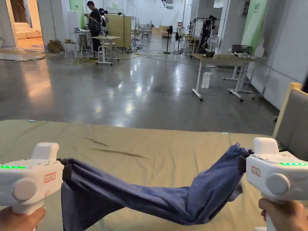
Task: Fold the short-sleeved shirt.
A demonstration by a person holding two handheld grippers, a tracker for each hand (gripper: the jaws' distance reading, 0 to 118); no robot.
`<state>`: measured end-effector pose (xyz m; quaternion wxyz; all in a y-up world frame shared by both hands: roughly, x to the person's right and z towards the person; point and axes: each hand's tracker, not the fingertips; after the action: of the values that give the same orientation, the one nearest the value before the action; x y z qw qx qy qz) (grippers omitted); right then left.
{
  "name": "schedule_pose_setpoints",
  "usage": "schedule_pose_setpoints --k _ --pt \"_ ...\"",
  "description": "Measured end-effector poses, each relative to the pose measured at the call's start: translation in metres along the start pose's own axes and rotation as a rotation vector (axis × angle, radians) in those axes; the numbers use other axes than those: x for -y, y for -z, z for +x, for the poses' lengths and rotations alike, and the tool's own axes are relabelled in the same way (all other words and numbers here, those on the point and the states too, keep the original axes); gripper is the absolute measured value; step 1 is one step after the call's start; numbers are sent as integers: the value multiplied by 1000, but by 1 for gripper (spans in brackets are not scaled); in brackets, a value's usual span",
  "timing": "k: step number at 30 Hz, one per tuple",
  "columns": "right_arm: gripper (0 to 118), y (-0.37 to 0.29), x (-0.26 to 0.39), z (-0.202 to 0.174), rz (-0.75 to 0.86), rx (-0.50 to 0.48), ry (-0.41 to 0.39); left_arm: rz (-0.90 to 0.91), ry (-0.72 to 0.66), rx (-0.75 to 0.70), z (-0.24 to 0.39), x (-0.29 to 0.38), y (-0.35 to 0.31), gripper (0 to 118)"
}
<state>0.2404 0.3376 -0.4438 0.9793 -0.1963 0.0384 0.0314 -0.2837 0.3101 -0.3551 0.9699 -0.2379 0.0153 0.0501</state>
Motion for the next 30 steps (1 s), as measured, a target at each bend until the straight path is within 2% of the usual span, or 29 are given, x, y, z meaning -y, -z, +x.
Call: schedule_pose_setpoints --k 6,14,17,20,27,30 --pt "2 -22 -37 24 39 20 56 65 -13 -52 -27 -50 -27 4" --pt "2 -35 -63 11 71 -7 43 80 -23 -63 -23 -78 -31 4" --pt "2 -37 -74 8 75 -7 45 61 -81 -48 -28 -83 -24 4" --pt "2 -35 -86 9 72 -5 79 42 -121 -62 -33 -87 -16 4" --pt "2 -23 -100 9 61 25 75 23 -114 -75 -36 -92 0 4" --pt "2 -9 -100 7 35 71 32 22 -101 -82 -36 -97 10 4"
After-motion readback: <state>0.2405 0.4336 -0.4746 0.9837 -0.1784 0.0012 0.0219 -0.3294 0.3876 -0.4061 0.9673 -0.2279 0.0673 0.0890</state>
